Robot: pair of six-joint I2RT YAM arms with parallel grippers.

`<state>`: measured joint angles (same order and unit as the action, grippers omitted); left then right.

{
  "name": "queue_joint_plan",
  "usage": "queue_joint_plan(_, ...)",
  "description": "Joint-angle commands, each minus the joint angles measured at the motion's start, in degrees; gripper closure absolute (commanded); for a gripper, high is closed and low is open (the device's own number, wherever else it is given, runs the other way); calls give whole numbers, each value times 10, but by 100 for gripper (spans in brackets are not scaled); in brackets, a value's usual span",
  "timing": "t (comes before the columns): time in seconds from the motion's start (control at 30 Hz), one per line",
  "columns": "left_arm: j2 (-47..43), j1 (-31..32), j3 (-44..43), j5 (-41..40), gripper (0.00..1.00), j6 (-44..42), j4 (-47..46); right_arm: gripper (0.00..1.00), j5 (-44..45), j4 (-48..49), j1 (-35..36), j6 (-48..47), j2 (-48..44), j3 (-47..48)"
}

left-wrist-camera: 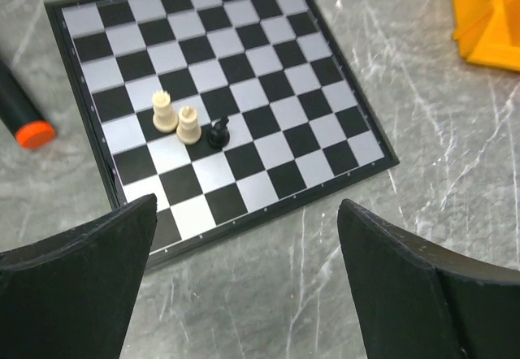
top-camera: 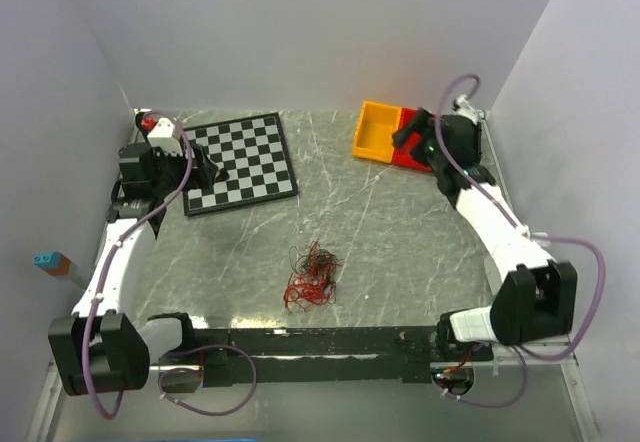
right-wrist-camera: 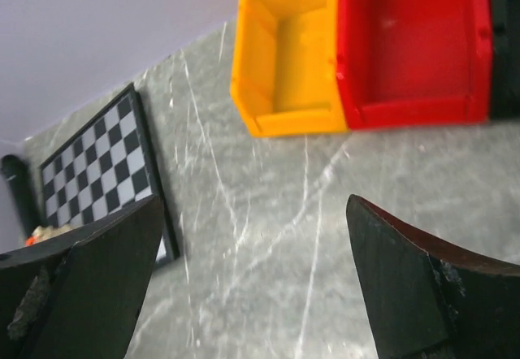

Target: Untangle the cables

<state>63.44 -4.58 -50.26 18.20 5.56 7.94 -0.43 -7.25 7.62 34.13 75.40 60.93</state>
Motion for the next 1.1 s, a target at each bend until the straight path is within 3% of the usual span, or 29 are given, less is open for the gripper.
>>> queue_joint_plan(0.0,28,-3,-43,-8,3,-5,31,0,176,-80,51,-16,93,116)
queue_joint_plan(0.2,64,-3,-63,53,3,-47,91,7,260,-201,60,13,275,301)
queue_joint_plan(0.53,29,-3,-45,83,3,-44,76,16,280,-232,61,1,431,413)
queue_joint_plan(0.77,13,-3,-32,100,3,-19,60,19,292,-232,60,-23,492,462)
queue_joint_plan(0.97,1,-3,-37,95,3,-9,72,47,262,-275,54,-32,537,520)
queue_joint_plan(1.07,-8,-3,-36,78,3,-14,76,54,249,-272,55,-31,528,492)
